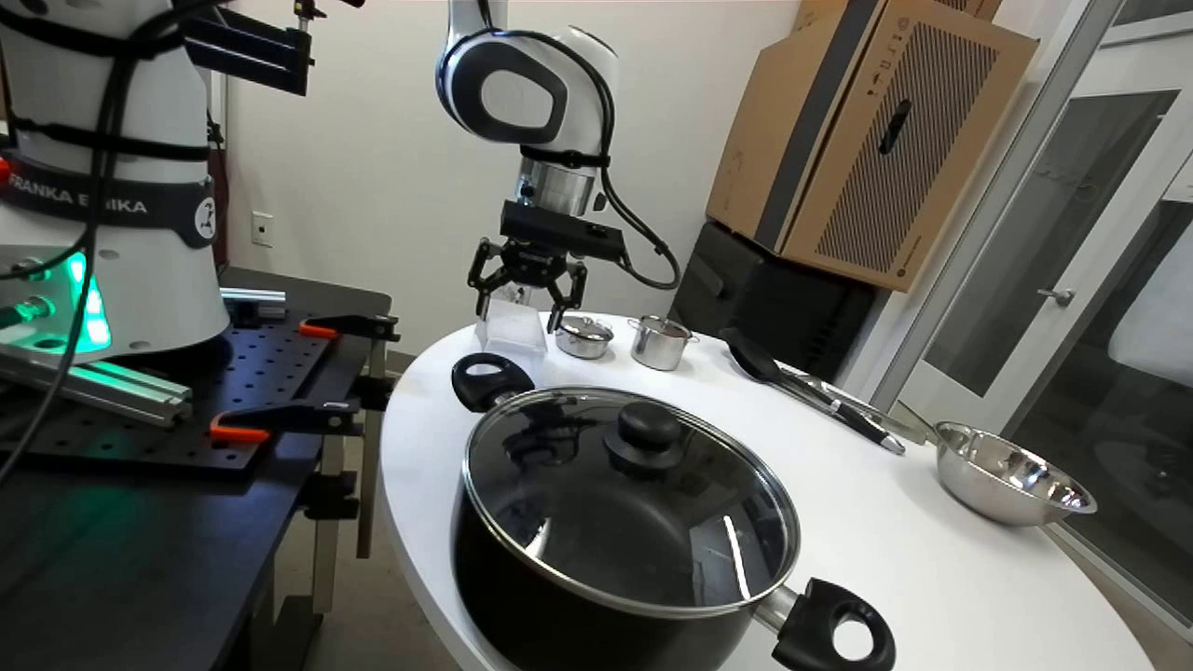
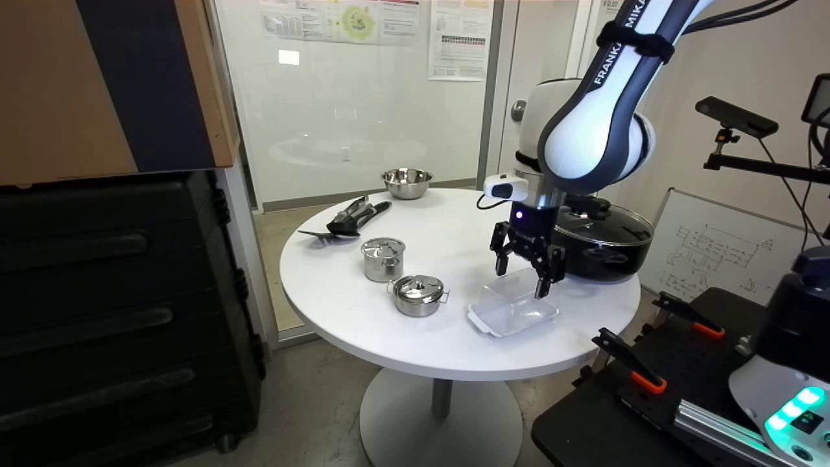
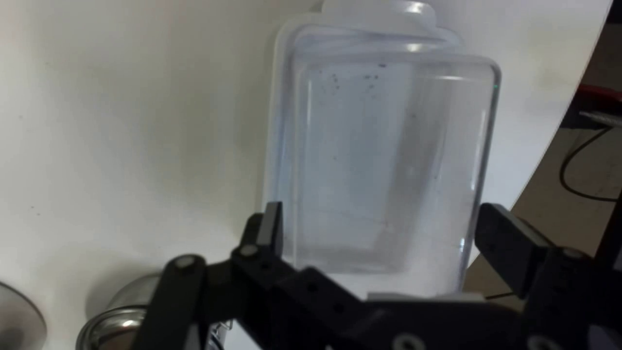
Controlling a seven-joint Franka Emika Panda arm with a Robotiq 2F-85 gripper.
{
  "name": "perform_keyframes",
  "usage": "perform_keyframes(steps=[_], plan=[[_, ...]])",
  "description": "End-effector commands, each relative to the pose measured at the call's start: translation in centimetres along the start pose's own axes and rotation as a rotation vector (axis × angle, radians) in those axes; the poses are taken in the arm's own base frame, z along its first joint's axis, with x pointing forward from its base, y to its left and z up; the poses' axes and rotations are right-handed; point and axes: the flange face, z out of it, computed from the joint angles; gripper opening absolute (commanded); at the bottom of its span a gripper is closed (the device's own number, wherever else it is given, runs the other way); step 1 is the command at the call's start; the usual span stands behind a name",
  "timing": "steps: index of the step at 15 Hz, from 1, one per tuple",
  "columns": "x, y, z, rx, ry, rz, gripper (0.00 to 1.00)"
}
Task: Put the clear cover on the white thing
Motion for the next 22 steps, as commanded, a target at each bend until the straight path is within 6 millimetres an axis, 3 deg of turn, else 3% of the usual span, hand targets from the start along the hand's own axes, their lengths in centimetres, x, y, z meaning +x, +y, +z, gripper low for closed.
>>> perform_keyframes(steps=[1,12,22], plan=[[0.2,-0.2,-0.2,0.009,-0.001,0.008,1.0],[0.3,-0.2,-0.2,0.006,0.007,0.032,1.0],[2.8,-0.6,-3.1,-0.035,0.059,-0.008,1.0]])
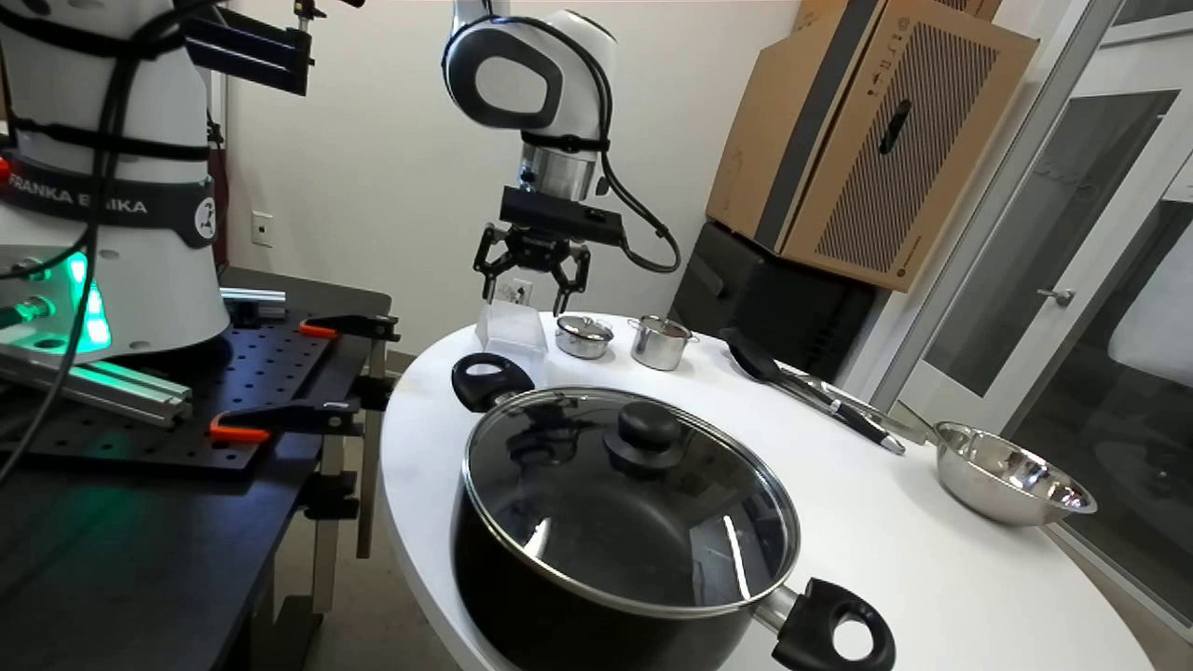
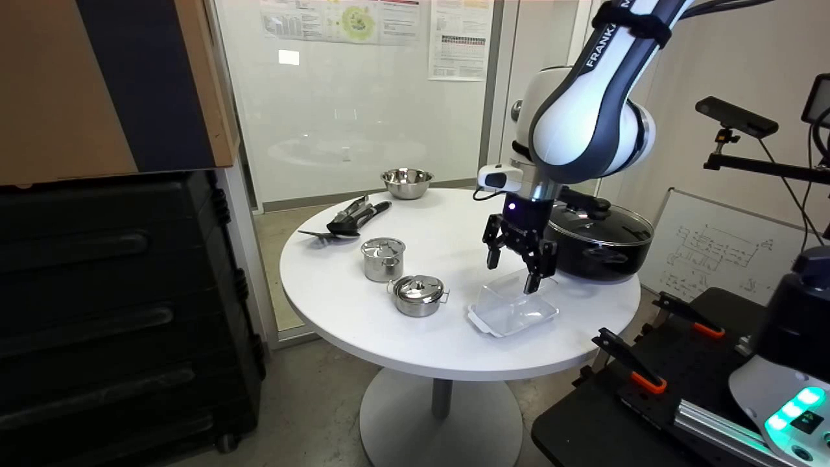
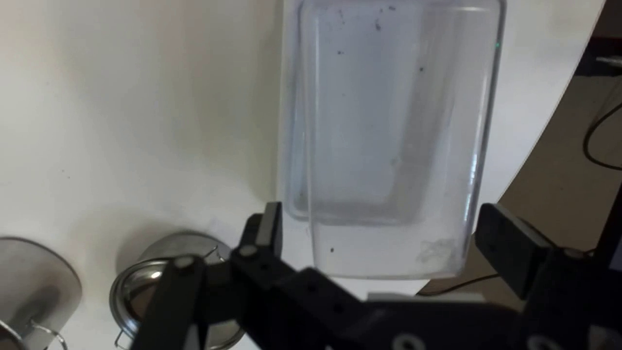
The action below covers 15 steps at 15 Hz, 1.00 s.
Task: Put the clear cover on the white thing
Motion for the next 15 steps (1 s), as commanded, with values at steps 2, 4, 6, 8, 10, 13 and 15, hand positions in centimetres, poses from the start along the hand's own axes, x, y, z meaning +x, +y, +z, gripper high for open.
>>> perform_keyframes(steps=[2,4,6,8,10,13,15], plan=[[2.1,-1.7,-1.8,0.056,0.041,-0.119,1.0],[2.8,-2.9,-1.9,0.136,0.061,-0.196,1.0],[3.5,-3.8,-2.1,0.202,0.068,-0.267,1.0],[3.9,-4.6,-2.5,0.248,0.065,-0.327,0.74],[4.3,-5.0,-2.7,0.276,0.056,-0.356,0.6],[4.4,-5.4,-3.0,0.302,0.051,-0.37,0.38],[4.3,-5.3,-3.0,0.306,0.043,-0.368,0.21]])
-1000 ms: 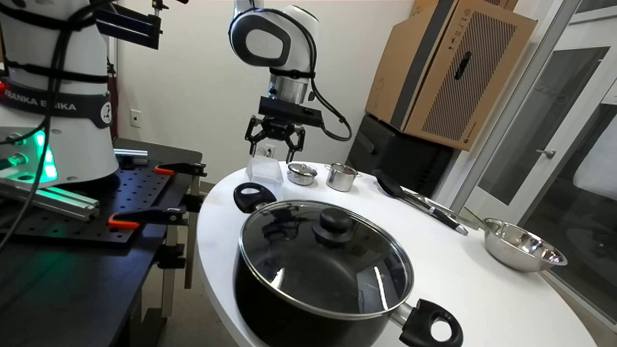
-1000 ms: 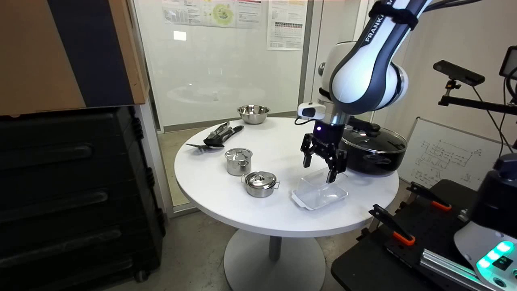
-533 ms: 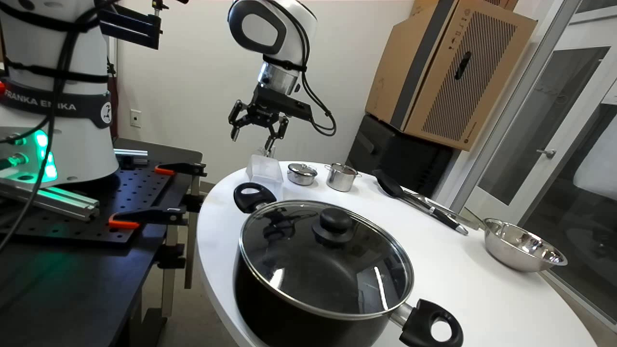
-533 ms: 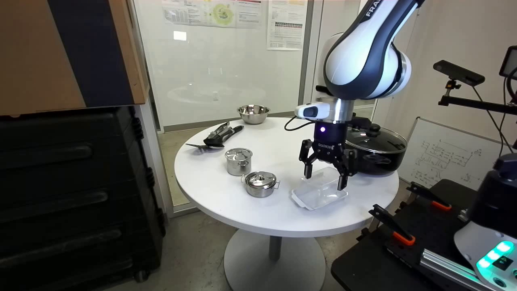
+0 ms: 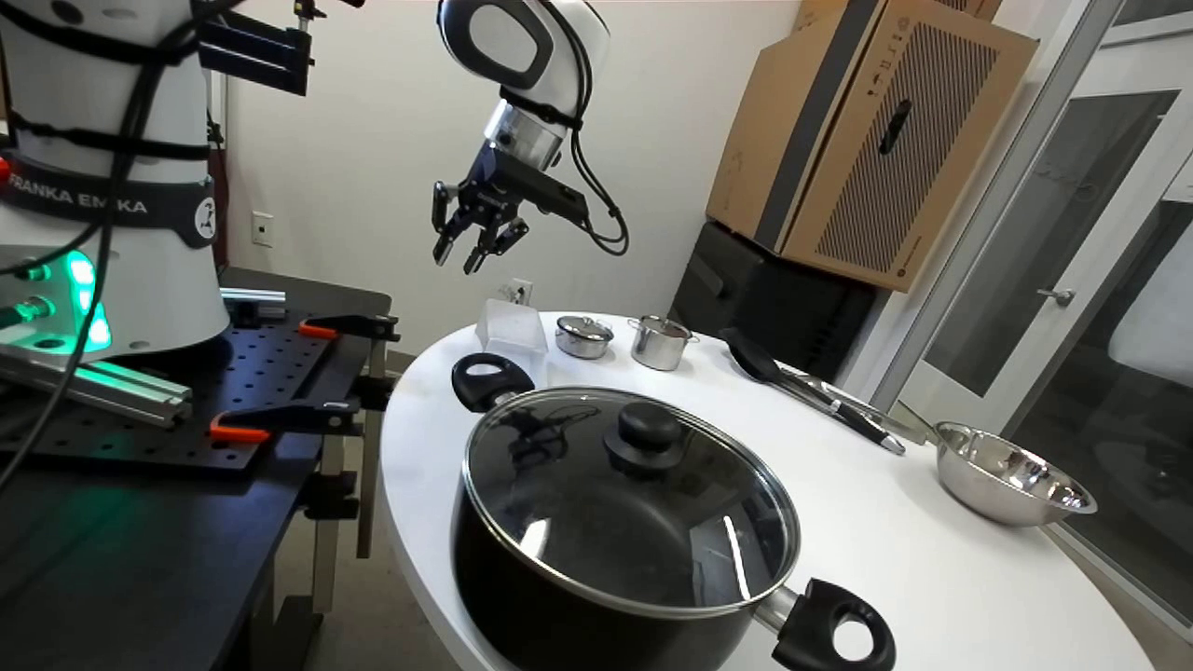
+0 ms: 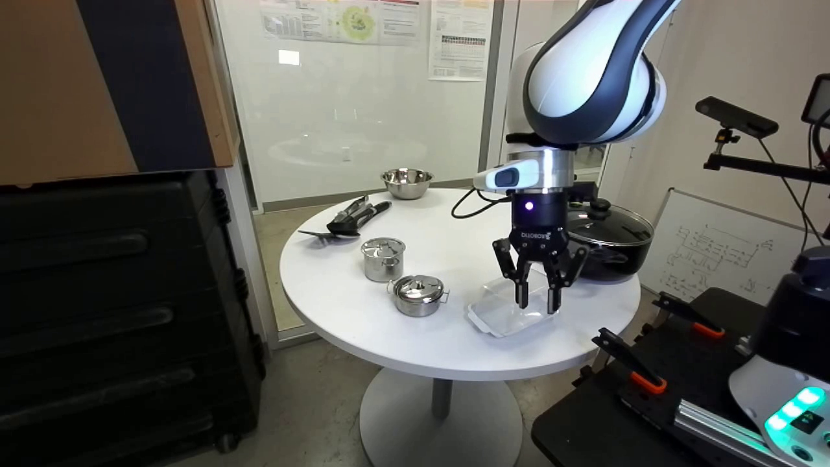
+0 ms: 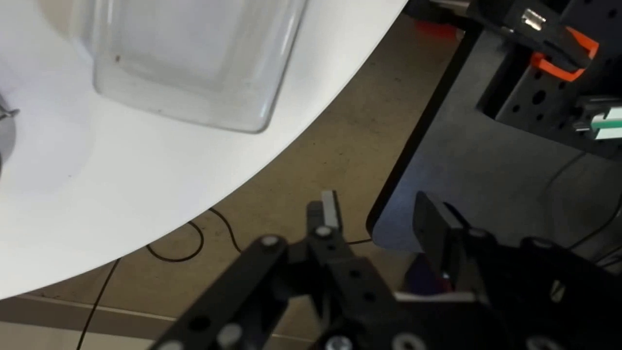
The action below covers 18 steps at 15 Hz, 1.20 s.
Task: Put the clear cover on the white thing
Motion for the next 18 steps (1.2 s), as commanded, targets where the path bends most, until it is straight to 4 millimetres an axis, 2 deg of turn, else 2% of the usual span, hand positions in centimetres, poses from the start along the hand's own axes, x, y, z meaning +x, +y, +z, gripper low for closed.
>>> perform_keyframes(steps=[1,3,10,18], plan=[[-0.4,-0.4,-0.6,0.004,-0.02,-0.017,0.12],[-0.9,-0.1,-0.3,-0.006,-0.039,-0.005,0.0],[-2.0,0.6,0.9,-0.004,-0.129,-0.005,0.0],[-2.1,1.6,2.6,-0.065,-0.164,0.004,0.0]])
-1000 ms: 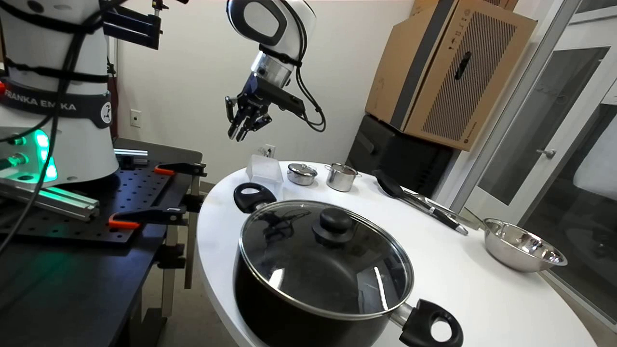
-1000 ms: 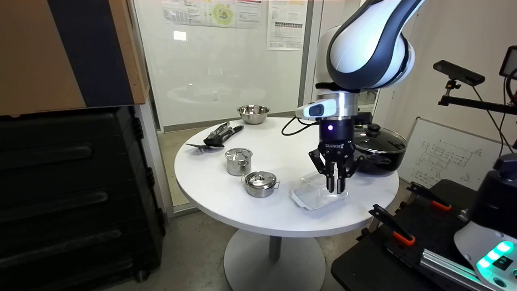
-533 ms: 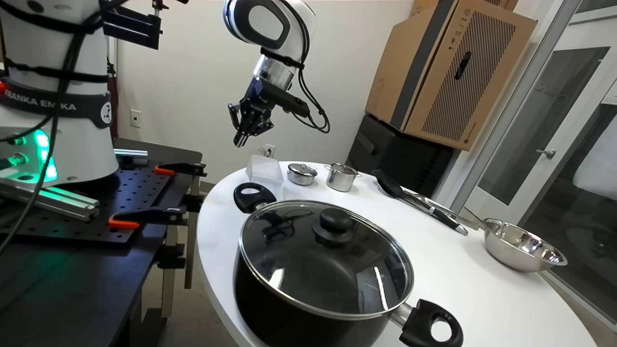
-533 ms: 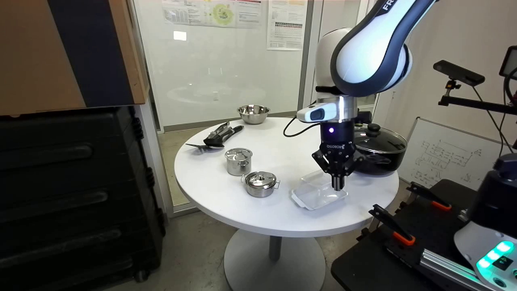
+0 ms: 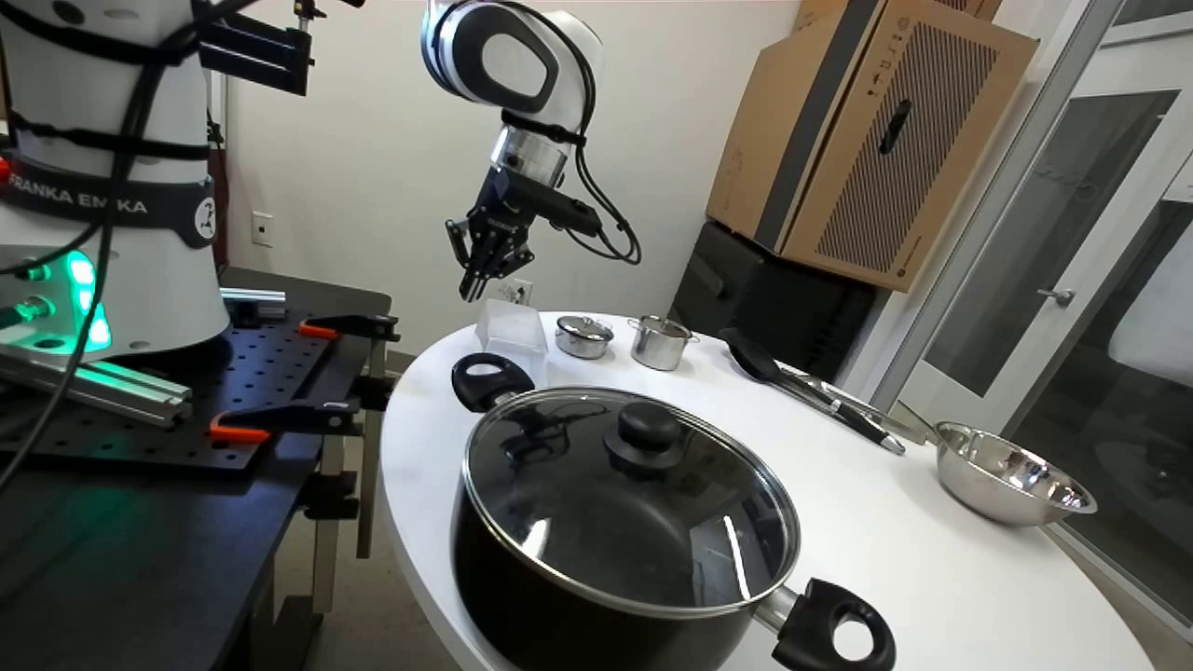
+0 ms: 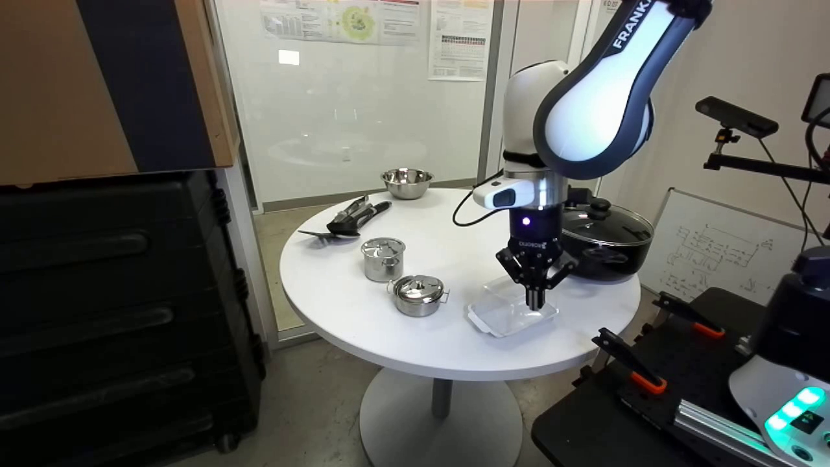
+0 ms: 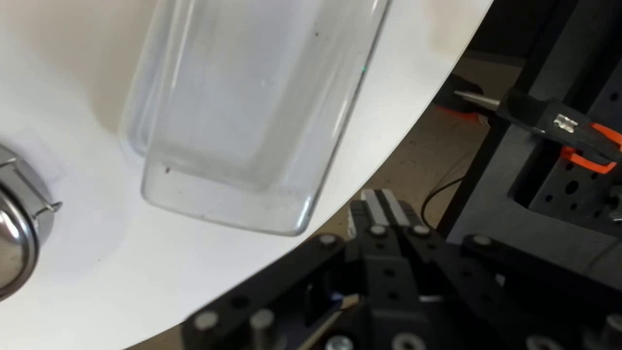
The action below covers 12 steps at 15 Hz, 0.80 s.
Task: Put the clear cover on the white thing
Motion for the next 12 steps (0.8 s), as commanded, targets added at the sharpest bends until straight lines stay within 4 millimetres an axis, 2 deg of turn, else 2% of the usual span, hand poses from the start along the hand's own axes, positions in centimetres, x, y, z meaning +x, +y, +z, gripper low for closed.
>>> perform_keyframes(steps=[1,6,12], plan=[[0.05,0.39,0.94,-0.03,-0.022,0.009,0.0],[0.12,0.77,1.56,-0.064,-0.018,0.034,0.0],[0.06,1.38,1.33,-0.125,-0.008,0.062,0.0]])
